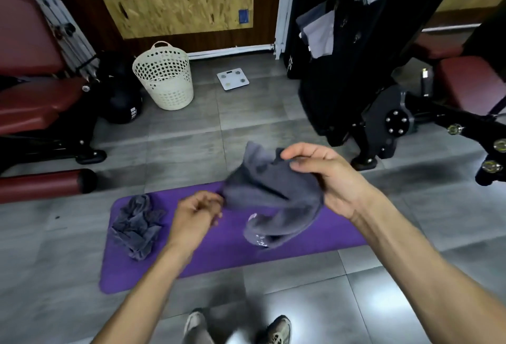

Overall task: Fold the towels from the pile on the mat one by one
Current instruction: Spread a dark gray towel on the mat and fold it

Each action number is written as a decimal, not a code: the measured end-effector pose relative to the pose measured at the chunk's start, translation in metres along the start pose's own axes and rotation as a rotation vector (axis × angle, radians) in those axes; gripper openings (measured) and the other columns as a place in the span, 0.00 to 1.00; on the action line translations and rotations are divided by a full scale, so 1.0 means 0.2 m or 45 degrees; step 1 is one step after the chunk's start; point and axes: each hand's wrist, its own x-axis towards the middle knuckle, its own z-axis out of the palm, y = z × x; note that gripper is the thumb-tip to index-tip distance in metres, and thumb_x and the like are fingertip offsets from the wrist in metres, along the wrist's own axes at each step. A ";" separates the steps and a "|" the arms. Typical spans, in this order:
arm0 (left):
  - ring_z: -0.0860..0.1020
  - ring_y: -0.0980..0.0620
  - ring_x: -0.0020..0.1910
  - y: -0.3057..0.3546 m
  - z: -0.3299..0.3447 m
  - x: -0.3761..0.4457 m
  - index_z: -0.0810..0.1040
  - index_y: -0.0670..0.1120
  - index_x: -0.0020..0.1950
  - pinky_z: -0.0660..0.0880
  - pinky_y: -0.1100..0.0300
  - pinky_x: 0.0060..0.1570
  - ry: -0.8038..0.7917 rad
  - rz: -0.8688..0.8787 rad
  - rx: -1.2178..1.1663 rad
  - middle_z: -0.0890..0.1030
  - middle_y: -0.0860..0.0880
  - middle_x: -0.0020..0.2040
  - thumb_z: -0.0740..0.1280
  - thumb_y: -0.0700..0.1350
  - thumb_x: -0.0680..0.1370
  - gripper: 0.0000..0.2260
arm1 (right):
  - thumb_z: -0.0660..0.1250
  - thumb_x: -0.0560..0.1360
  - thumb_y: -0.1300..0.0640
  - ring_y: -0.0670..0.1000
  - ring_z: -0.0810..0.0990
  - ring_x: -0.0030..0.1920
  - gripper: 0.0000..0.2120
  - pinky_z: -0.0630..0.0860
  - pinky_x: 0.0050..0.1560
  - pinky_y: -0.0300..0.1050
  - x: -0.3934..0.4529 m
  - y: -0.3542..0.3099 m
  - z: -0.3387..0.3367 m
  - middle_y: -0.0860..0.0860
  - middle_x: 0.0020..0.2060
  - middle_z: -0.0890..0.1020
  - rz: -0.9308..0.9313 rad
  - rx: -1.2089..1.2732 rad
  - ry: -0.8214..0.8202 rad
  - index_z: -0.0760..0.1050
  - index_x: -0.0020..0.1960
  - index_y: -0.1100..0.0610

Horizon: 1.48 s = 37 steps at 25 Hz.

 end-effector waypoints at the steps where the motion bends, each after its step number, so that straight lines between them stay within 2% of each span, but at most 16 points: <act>1: 0.74 0.57 0.31 0.04 0.04 0.05 0.80 0.44 0.42 0.71 0.65 0.33 0.112 0.023 0.002 0.79 0.47 0.34 0.64 0.30 0.76 0.11 | 0.67 0.63 0.70 0.49 0.82 0.41 0.13 0.78 0.43 0.38 0.00 0.00 -0.08 0.56 0.40 0.83 0.048 -0.101 -0.065 0.83 0.40 0.57; 4: 0.75 0.55 0.40 0.07 0.23 0.19 0.80 0.46 0.48 0.70 0.60 0.42 0.001 0.031 0.072 0.79 0.47 0.42 0.67 0.36 0.77 0.06 | 0.59 0.60 0.71 0.51 0.81 0.40 0.21 0.78 0.41 0.39 0.04 -0.03 -0.27 0.56 0.40 0.83 0.144 -0.099 -0.241 0.83 0.45 0.58; 7: 0.76 0.53 0.53 -0.05 0.45 0.27 0.77 0.51 0.55 0.68 0.60 0.54 -0.258 -0.239 0.083 0.79 0.50 0.54 0.66 0.47 0.79 0.06 | 0.55 0.59 0.71 0.49 0.78 0.33 0.25 0.76 0.36 0.39 0.12 -0.07 -0.39 0.55 0.33 0.78 0.171 0.060 -0.298 0.82 0.48 0.59; 10: 0.75 0.52 0.60 -0.30 0.60 0.30 0.73 0.57 0.66 0.68 0.54 0.59 -0.525 -0.726 0.094 0.76 0.56 0.62 0.61 0.71 0.73 0.27 | 0.59 0.56 0.68 0.47 0.76 0.30 0.23 0.74 0.33 0.36 0.21 -0.13 -0.51 0.52 0.29 0.76 0.134 0.123 -0.234 0.83 0.47 0.58; 12: 0.79 0.51 0.52 -0.49 0.64 0.34 0.77 0.55 0.64 0.72 0.52 0.51 -0.610 -0.927 -0.040 0.81 0.53 0.55 0.58 0.81 0.60 0.43 | 0.60 0.55 0.67 0.47 0.78 0.31 0.23 0.75 0.34 0.36 0.28 -0.18 -0.60 0.51 0.30 0.78 0.084 0.128 -0.179 0.83 0.47 0.56; 16: 0.81 0.43 0.48 -0.55 0.67 0.40 0.78 0.44 0.65 0.75 0.53 0.47 -0.733 -1.171 -0.782 0.81 0.41 0.55 0.56 0.72 0.73 0.37 | 0.71 0.55 0.62 0.50 0.81 0.37 0.21 0.78 0.43 0.38 0.42 -0.27 -0.78 0.52 0.36 0.83 -0.064 0.117 -0.039 0.82 0.49 0.55; 19: 0.81 0.44 0.52 -0.45 0.69 0.51 0.74 0.47 0.68 0.76 0.56 0.44 -0.788 -1.030 -0.695 0.79 0.42 0.62 0.72 0.58 0.72 0.28 | 0.76 0.53 0.58 0.53 0.79 0.41 0.25 0.77 0.46 0.43 0.52 -0.30 -0.93 0.54 0.37 0.81 -0.052 0.149 0.058 0.81 0.50 0.56; 22: 0.81 0.50 0.53 -0.33 0.82 0.62 0.72 0.52 0.67 0.75 0.58 0.44 -0.838 -0.884 -0.327 0.79 0.47 0.62 0.76 0.52 0.68 0.29 | 0.77 0.51 0.58 0.56 0.78 0.41 0.26 0.78 0.45 0.44 0.59 -0.33 -1.01 0.58 0.39 0.77 0.037 0.159 0.022 0.80 0.49 0.58; 23: 0.81 0.52 0.50 -0.28 0.88 0.66 0.74 0.51 0.64 0.75 0.59 0.43 -0.725 -0.851 -0.310 0.80 0.48 0.58 0.76 0.50 0.70 0.24 | 0.77 0.51 0.58 0.55 0.79 0.41 0.24 0.79 0.44 0.43 0.60 -0.33 -1.01 0.58 0.38 0.78 0.063 0.158 -0.025 0.81 0.47 0.59; 26: 0.78 0.54 0.34 -0.19 1.07 0.84 0.78 0.47 0.51 0.72 0.65 0.33 -0.065 -0.646 -0.401 0.82 0.52 0.38 0.72 0.35 0.70 0.13 | 0.75 0.58 0.59 0.49 0.81 0.38 0.15 0.77 0.41 0.37 0.66 -0.42 -1.04 0.56 0.36 0.82 0.154 -0.045 -0.338 0.84 0.45 0.60; 28: 0.77 0.55 0.36 -0.06 1.14 0.94 0.78 0.49 0.47 0.74 0.62 0.41 0.151 -0.313 -0.318 0.82 0.52 0.37 0.69 0.28 0.71 0.16 | 0.68 0.64 0.67 0.45 0.81 0.40 0.14 0.75 0.41 0.33 0.69 -0.50 -1.08 0.54 0.37 0.84 0.220 -0.426 -0.514 0.84 0.47 0.60; 30: 0.79 0.59 0.47 0.13 1.20 0.96 0.78 0.51 0.53 0.73 0.62 0.52 0.028 0.070 -0.145 0.82 0.51 0.48 0.72 0.33 0.69 0.17 | 0.61 0.67 0.73 0.42 0.81 0.45 0.20 0.73 0.46 0.31 0.71 -0.57 -1.15 0.49 0.43 0.86 0.183 -0.850 -0.644 0.84 0.51 0.57; 33: 0.69 0.56 0.69 0.38 1.35 0.97 0.75 0.53 0.64 0.66 0.62 0.67 -0.587 0.501 0.187 0.75 0.52 0.67 0.72 0.38 0.67 0.26 | 0.64 0.67 0.69 0.42 0.80 0.50 0.26 0.73 0.51 0.35 0.72 -0.58 -1.25 0.42 0.49 0.84 -0.061 -1.467 -0.769 0.81 0.58 0.47; 34: 0.70 0.57 0.68 0.43 1.43 0.98 0.76 0.54 0.61 0.68 0.60 0.67 -0.741 0.548 0.312 0.75 0.53 0.66 0.71 0.39 0.66 0.25 | 0.65 0.67 0.68 0.41 0.79 0.52 0.26 0.73 0.52 0.35 0.72 -0.60 -1.30 0.40 0.51 0.83 -0.109 -1.594 -0.788 0.80 0.60 0.46; 35: 0.74 0.61 0.59 0.46 1.50 1.00 0.78 0.54 0.54 0.74 0.55 0.59 -0.847 0.532 0.419 0.79 0.53 0.58 0.70 0.41 0.65 0.19 | 0.66 0.67 0.67 0.40 0.78 0.52 0.27 0.72 0.53 0.34 0.73 -0.61 -1.36 0.39 0.51 0.81 -0.106 -1.659 -0.785 0.79 0.61 0.45; 37: 0.71 0.57 0.33 0.49 1.61 1.02 0.76 0.49 0.40 0.71 0.53 0.34 -0.918 0.348 0.504 0.75 0.51 0.34 0.69 0.42 0.66 0.06 | 0.69 0.69 0.64 0.40 0.76 0.51 0.26 0.70 0.52 0.33 0.72 -0.64 -1.48 0.38 0.50 0.78 -0.014 -1.752 -0.707 0.75 0.62 0.42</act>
